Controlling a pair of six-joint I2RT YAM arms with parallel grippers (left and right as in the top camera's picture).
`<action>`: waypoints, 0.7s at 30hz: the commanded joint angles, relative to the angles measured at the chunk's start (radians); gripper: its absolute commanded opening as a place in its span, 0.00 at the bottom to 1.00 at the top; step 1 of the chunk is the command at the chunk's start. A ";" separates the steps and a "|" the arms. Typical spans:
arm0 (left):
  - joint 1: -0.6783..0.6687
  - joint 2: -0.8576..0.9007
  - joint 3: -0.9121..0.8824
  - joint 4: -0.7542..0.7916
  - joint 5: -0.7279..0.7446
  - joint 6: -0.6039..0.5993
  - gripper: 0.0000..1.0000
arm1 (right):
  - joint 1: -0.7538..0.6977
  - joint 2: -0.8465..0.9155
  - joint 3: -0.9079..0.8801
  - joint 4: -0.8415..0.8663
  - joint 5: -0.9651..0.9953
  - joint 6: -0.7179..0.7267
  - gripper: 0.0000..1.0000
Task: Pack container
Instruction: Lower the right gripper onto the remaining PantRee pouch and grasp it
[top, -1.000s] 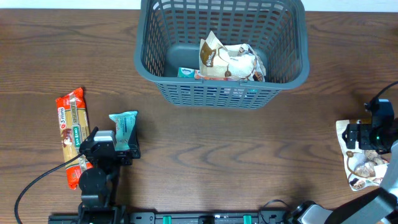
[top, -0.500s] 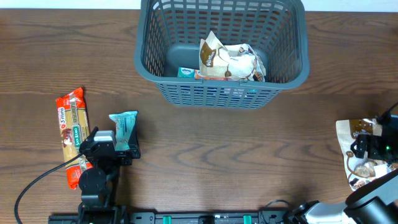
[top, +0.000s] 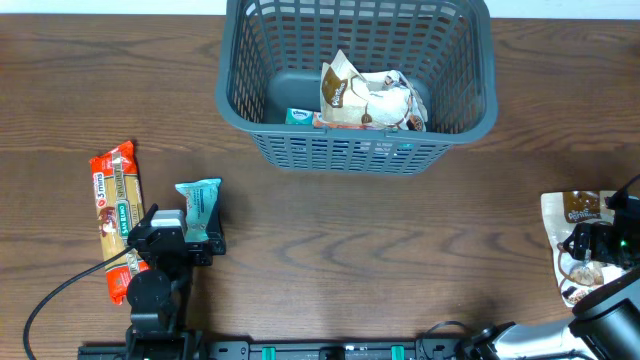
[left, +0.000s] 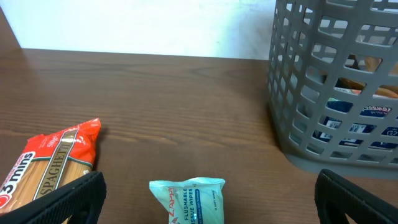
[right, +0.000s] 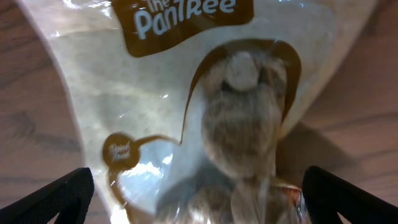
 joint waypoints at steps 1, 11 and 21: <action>-0.002 0.003 -0.013 -0.043 -0.031 -0.016 0.99 | -0.013 0.029 -0.003 0.006 -0.002 -0.002 0.99; -0.002 0.003 -0.013 -0.043 -0.031 -0.016 0.99 | -0.012 0.101 -0.003 0.037 -0.002 -0.002 0.99; -0.002 0.003 -0.013 -0.043 -0.031 -0.016 0.99 | -0.012 0.113 -0.003 0.063 -0.034 0.031 0.66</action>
